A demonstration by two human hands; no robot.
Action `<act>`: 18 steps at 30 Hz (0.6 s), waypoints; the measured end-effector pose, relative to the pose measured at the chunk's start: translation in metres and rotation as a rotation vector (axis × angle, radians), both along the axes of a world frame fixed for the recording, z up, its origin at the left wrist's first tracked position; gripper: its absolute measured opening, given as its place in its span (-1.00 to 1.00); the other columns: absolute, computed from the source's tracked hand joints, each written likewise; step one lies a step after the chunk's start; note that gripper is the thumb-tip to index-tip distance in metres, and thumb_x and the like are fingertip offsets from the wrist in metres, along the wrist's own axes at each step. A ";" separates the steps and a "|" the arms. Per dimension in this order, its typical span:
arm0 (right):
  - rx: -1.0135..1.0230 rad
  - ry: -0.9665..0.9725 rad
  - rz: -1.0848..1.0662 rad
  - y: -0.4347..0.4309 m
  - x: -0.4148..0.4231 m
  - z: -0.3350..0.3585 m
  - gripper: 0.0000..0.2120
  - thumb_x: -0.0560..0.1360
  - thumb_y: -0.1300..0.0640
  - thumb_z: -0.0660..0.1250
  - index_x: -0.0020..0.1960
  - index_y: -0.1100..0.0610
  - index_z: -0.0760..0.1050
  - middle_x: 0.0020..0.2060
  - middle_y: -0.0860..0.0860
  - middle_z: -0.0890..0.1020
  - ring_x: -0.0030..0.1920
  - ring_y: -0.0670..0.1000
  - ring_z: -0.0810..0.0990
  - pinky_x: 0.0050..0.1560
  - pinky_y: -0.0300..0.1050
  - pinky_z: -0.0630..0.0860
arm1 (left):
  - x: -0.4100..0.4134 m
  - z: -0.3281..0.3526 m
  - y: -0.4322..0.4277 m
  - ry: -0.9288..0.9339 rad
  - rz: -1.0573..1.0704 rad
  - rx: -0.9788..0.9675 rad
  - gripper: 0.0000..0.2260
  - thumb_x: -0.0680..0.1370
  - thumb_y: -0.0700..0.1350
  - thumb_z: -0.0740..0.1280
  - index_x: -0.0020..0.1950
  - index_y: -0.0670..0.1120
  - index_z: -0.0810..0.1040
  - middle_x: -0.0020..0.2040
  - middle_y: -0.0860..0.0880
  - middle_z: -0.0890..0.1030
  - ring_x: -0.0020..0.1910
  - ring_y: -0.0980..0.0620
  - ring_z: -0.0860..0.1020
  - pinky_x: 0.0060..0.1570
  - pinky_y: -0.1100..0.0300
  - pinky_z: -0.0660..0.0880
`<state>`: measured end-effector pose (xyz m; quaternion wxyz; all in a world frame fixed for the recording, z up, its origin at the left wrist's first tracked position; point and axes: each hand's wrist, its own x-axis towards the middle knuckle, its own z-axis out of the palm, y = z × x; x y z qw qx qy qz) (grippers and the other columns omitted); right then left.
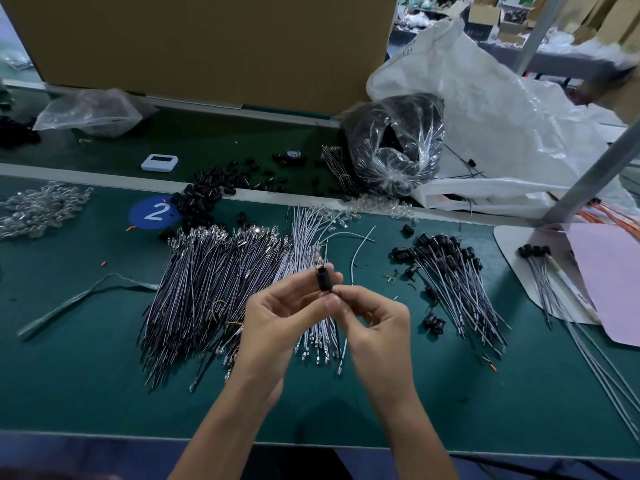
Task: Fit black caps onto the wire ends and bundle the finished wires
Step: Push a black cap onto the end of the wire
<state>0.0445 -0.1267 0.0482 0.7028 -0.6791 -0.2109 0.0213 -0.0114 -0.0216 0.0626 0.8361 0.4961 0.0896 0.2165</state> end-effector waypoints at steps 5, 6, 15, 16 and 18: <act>-0.023 -0.029 0.000 0.001 0.000 -0.004 -0.93 0.42 0.26 0.48 -0.09 0.19 0.70 -0.24 0.06 0.71 -0.16 0.20 0.66 -0.04 0.19 0.59 | 0.001 -0.002 -0.002 -0.002 0.046 0.031 -0.72 0.26 -0.13 0.52 -0.05 -0.09 0.74 -0.04 -0.13 0.71 0.00 -0.02 0.68 -0.01 0.27 0.56; -0.019 -0.021 0.004 0.001 0.000 -0.004 -0.92 0.43 0.23 0.49 -0.09 0.21 0.70 -0.24 0.07 0.71 -0.17 0.19 0.66 -0.05 0.18 0.60 | 0.001 -0.001 -0.002 -0.008 0.056 0.022 -0.72 0.25 -0.12 0.52 -0.05 -0.07 0.74 -0.05 -0.13 0.72 -0.01 0.00 0.68 -0.01 0.27 0.56; 0.004 -0.040 0.013 0.001 -0.003 0.000 -0.80 0.38 0.08 0.45 -0.10 0.20 0.70 -0.26 0.11 0.69 -0.20 0.11 0.64 -0.12 -0.12 0.57 | 0.000 0.005 -0.004 -0.060 0.109 -0.001 -0.67 0.22 -0.16 0.51 -0.03 -0.10 0.72 -0.13 -0.16 0.72 -0.11 -0.02 0.69 -0.08 0.25 0.58; 0.007 -0.045 0.017 0.001 -0.003 0.000 -0.81 0.39 0.08 0.45 -0.10 0.19 0.70 -0.26 0.11 0.69 -0.21 0.10 0.64 -0.13 -0.13 0.57 | 0.000 0.006 -0.004 -0.063 0.113 0.002 -0.68 0.21 -0.16 0.51 -0.03 -0.10 0.72 -0.13 -0.16 0.72 -0.12 -0.02 0.69 -0.08 0.24 0.59; 0.014 -0.052 0.026 0.000 -0.003 0.001 -0.82 0.39 0.08 0.46 -0.10 0.17 0.70 -0.27 0.10 0.68 -0.22 0.10 0.63 -0.13 -0.13 0.57 | 0.000 0.007 -0.004 -0.069 0.119 0.010 -0.68 0.21 -0.16 0.51 -0.04 -0.09 0.72 -0.15 -0.15 0.72 -0.13 -0.02 0.69 -0.09 0.23 0.59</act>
